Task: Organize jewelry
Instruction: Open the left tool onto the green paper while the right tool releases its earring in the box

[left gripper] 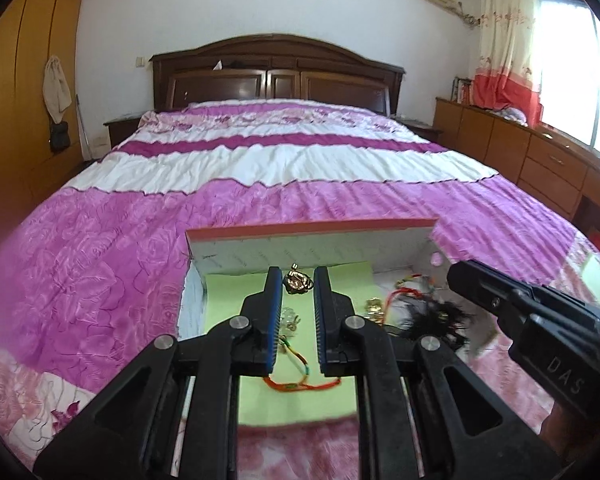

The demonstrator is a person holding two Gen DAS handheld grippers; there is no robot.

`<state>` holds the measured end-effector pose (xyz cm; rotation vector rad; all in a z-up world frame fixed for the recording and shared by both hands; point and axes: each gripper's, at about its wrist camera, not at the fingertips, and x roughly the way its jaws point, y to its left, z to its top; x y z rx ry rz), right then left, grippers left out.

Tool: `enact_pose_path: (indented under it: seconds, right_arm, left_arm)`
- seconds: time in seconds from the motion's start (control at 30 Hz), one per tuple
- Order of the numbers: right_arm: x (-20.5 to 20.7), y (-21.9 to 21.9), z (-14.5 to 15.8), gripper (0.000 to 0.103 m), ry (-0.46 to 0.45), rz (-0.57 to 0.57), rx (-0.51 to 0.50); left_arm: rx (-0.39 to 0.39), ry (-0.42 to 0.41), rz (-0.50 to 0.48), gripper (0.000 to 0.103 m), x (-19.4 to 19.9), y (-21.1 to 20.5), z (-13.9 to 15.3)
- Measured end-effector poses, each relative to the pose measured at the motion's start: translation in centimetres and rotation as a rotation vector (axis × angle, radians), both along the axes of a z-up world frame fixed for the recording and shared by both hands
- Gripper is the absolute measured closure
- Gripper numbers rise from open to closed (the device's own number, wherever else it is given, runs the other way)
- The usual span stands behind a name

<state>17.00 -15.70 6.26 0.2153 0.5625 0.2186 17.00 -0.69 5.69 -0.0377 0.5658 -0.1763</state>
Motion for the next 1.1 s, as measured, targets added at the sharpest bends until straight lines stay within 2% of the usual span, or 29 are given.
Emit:
enact_pose_path:
  seconds: [0.3, 0.57, 0.8, 1.1]
  right_arm:
    - [3.3, 0.1, -5.0, 0.092, 0.112, -0.027, -0.054]
    - [4.4, 0.4, -7.3, 0.091, 0.179, -0.026, -0.070]
    - [4.3, 0.4, -7.2, 0.083, 0.178, -0.022, -0.056]
    - [2.9, 0.1, -5.0, 0.079, 0.152, -0.007, -0.005]
  left_arm:
    - [0.022, 0.120, 0.024, 0.096, 2.7, 0.0, -4.1]
    - [0.011, 0.190, 0.026, 0.095, 3.3, -0.2, -5.7]
    - [0.001, 0.220, 0.036, 0.086, 3.7, 0.0, -6.0]
    - [-0.007, 0.198, 0.015, 0.084, 2.1, 0.3, -3.5]
